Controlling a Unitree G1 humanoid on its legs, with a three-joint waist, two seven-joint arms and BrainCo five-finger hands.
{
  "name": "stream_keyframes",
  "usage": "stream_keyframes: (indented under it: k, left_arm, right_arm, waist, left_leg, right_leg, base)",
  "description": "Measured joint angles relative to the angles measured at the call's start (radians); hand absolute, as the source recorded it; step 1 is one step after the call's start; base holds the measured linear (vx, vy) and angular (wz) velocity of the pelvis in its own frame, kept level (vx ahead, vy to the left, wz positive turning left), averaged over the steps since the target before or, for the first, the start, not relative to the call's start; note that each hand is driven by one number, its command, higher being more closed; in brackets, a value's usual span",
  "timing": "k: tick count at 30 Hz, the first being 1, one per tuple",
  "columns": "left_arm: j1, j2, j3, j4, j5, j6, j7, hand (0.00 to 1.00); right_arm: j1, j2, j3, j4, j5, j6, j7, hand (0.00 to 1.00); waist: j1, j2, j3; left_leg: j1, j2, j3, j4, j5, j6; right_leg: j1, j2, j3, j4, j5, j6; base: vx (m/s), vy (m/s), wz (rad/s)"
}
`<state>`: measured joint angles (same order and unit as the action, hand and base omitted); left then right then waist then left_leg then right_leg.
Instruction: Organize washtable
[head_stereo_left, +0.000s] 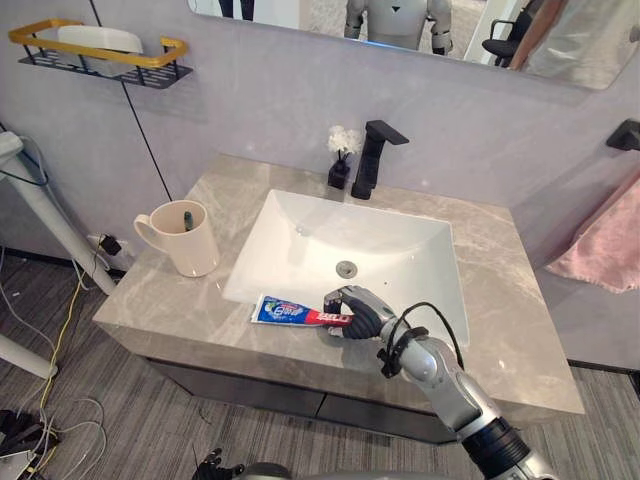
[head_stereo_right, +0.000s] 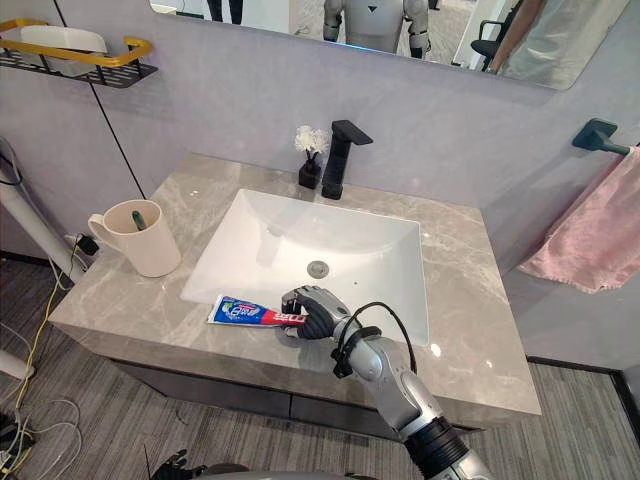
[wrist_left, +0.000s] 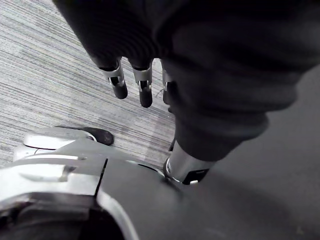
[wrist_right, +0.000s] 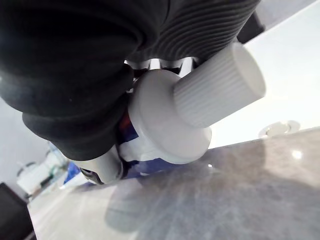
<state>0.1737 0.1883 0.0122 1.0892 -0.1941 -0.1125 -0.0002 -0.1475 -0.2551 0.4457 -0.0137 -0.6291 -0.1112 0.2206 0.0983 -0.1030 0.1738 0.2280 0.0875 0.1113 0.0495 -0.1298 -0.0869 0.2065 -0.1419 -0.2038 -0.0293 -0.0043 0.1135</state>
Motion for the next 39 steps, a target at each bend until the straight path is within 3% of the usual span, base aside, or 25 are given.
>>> stream_keyframes:
  k: [8, 13, 20, 22, 24, 25, 29, 30, 31, 35, 39]
  left_arm:
    - [0.002, -0.001, 0.006, 0.000, -0.021, 0.000, 0.001, 0.00]
    - [0.007, -0.023, 0.076, 0.003, -0.032, 0.000, 0.003, 0.00]
    - [0.055, -0.069, 0.356, -0.062, -0.077, -0.004, 0.040, 0.00]
    - [0.105, -0.073, 0.531, -0.267, -0.113, -0.014, 0.077, 0.00]
    - [0.123, -0.074, 0.598, -0.378, -0.119, -0.024, 0.096, 0.00]
    - [0.143, -0.075, 0.663, -0.531, -0.119, -0.034, 0.118, 0.00]
    - [0.158, -0.107, 0.755, -0.927, -0.107, -0.067, 0.177, 0.00]
    - [0.158, -0.125, 0.767, -1.056, -0.098, -0.079, 0.189, 0.00]
    - [0.156, -0.132, 0.767, -1.114, -0.091, -0.087, 0.198, 0.00]
    - [0.138, -0.186, 0.698, -1.456, -0.048, -0.125, 0.226, 0.00]
    - [0.138, -0.212, 0.514, -1.682, -0.090, -0.180, 0.197, 0.00]
  right_arm:
    - [-0.006, -0.042, 0.005, -0.015, 0.056, 0.001, -0.001, 1.00]
    - [0.002, -0.065, -0.023, -0.090, 0.082, 0.007, -0.031, 1.00]
    - [0.085, -0.068, -0.146, -0.239, 0.139, -0.007, -0.087, 1.00]
    - [0.120, -0.069, -0.191, -0.269, 0.157, -0.019, -0.089, 1.00]
    - [0.138, -0.068, -0.204, -0.286, 0.161, -0.020, -0.089, 1.00]
    - [0.159, -0.068, -0.216, -0.298, 0.170, -0.028, -0.089, 1.00]
    - [0.198, -0.067, -0.249, -0.326, 0.189, -0.037, -0.089, 1.00]
    - [0.201, -0.065, -0.253, -0.326, 0.189, -0.037, -0.089, 1.00]
    - [0.201, -0.064, -0.255, -0.326, 0.191, -0.037, -0.089, 1.00]
    - [0.207, -0.031, -0.266, -0.326, 0.209, -0.034, -0.089, 1.00]
    - [0.207, 0.018, -0.260, -0.326, 0.220, -0.034, -0.097, 1.00]
  waist:
    - [0.000, 0.003, 0.002]
    - [0.000, 0.018, 0.017]
    - [-0.002, 0.030, 0.026]
    - [0.000, 0.036, 0.029]
    - [0.002, 0.041, 0.026]
    - [0.003, 0.044, 0.018]
    - [0.025, 0.053, -0.001]
    - [0.025, 0.071, -0.005]
    - [0.024, 0.064, -0.017]
    - [0.027, 0.098, -0.041]
    - [0.025, 0.112, -0.061]
  left_leg:
    - [-0.005, 0.000, -0.006, 0.001, 0.000, 0.000]
    - [-0.011, 0.000, -0.011, 0.001, 0.000, 0.000]
    - [-0.025, 0.000, -0.027, 0.003, 0.000, 0.000]
    - [-0.031, 0.000, -0.032, 0.003, 0.000, 0.000]
    - [-0.035, -0.001, -0.033, 0.003, -0.001, 0.001]
    - [-0.041, -0.001, -0.034, 0.005, -0.001, 0.001]
    - [-0.044, -0.003, -0.038, 0.010, -0.005, 0.006]
    - [-0.059, -0.006, -0.049, 0.020, -0.008, 0.008]
    - [-0.066, -0.008, -0.057, 0.024, -0.008, 0.008]
    - [-0.079, -0.017, -0.083, 0.031, -0.008, 0.009]
    - [-0.093, -0.019, -0.090, 0.038, -0.007, 0.009]
  right_leg:
    - [-0.003, 0.000, -0.004, 0.001, 0.000, 0.000]
    - [-0.004, 0.000, -0.010, -0.002, 0.000, 0.000]
    - [-0.004, 0.002, -0.027, -0.014, 0.000, 0.000]
    - [-0.002, 0.002, -0.036, -0.020, 0.000, 0.000]
    - [-0.003, 0.001, -0.038, -0.023, 0.000, 0.000]
    - [-0.004, 0.001, -0.044, -0.025, 0.000, 0.000]
    - [-0.003, -0.002, -0.049, -0.026, 0.000, 0.000]
    - [-0.003, -0.004, -0.065, -0.026, 0.000, 0.000]
    - [-0.003, -0.005, -0.076, -0.026, 0.000, 0.000]
    - [-0.001, -0.012, -0.105, -0.027, 0.000, 0.000]
    - [0.000, -0.014, -0.121, -0.028, 0.000, 0.000]
  base:
    - [0.00, 0.000, 0.00]
    - [0.00, 0.000, 0.03]
    - [0.00, -0.010, 0.07]
    - [-0.02, -0.016, 0.09]
    - [-0.01, -0.011, 0.07]
    - [0.00, -0.007, 0.06]
    - [0.00, -0.002, 0.04]
    - [-0.01, -0.003, 0.19]
    - [0.00, 0.001, 0.25]
    - [-0.01, 0.004, 0.20]
    - [-0.01, 0.000, 0.09]
